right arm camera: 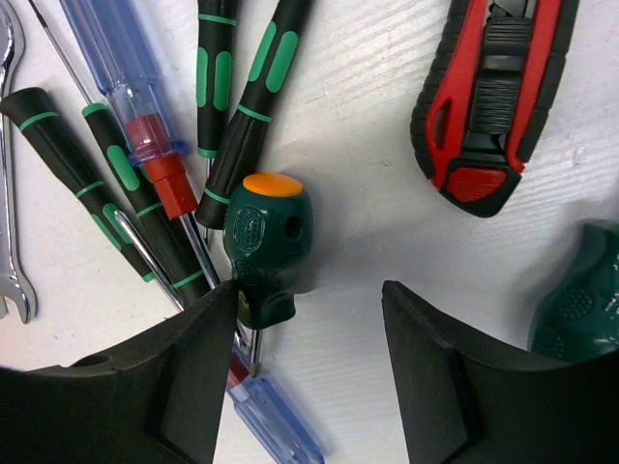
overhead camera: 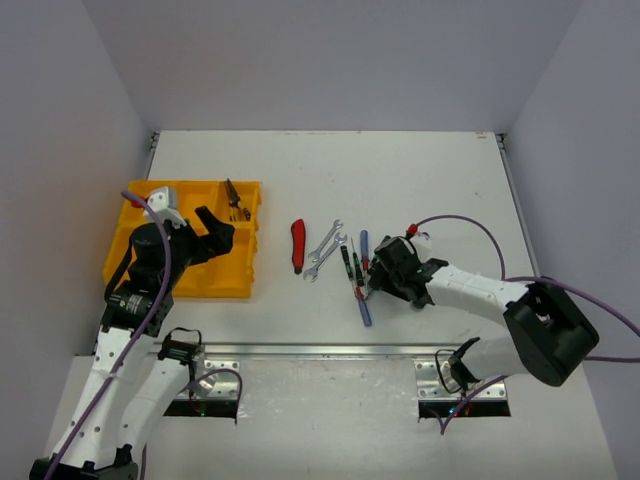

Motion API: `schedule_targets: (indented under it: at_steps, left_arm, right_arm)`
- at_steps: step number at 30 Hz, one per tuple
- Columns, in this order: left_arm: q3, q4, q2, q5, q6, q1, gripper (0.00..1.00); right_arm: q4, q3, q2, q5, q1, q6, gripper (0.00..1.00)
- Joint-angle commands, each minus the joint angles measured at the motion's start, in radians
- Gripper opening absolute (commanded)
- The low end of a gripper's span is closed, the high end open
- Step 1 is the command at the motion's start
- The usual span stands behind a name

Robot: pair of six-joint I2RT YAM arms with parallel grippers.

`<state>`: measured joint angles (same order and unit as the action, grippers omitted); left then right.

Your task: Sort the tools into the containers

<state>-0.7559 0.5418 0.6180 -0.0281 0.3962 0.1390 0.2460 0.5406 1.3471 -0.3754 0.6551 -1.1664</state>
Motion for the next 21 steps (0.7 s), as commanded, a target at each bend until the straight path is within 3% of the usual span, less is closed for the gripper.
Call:
schedule_targets:
  at_steps: [1,10,15,17,21]
  left_arm:
    - [-0.013,-0.051,0.008,0.013,-0.016,0.011,1.0]
    - [-0.013,-0.052,0.008,0.014,-0.016,0.011,1.0]
    - [-0.014,-0.052,0.015,0.022,-0.017,0.013,1.0]
    - [-0.014,-0.052,0.022,0.024,-0.017,0.013,1.0]
    - [-0.027,-0.06,0.05,0.12,-0.018,0.015,1.0]
  right_arm:
    - [-0.017,0.025,0.033,-0.02,0.007,-0.003,0.6]
    - [0.009,0.039,0.078,-0.058,0.008,-0.019,0.49]
    - [-0.005,0.01,0.046,-0.06,0.009,-0.003,0.27]
    - [-0.016,0.005,0.024,-0.056,0.009,0.027,0.11]
    - [-0.062,-0.011,-0.05,-0.027,0.01,0.132,0.0]
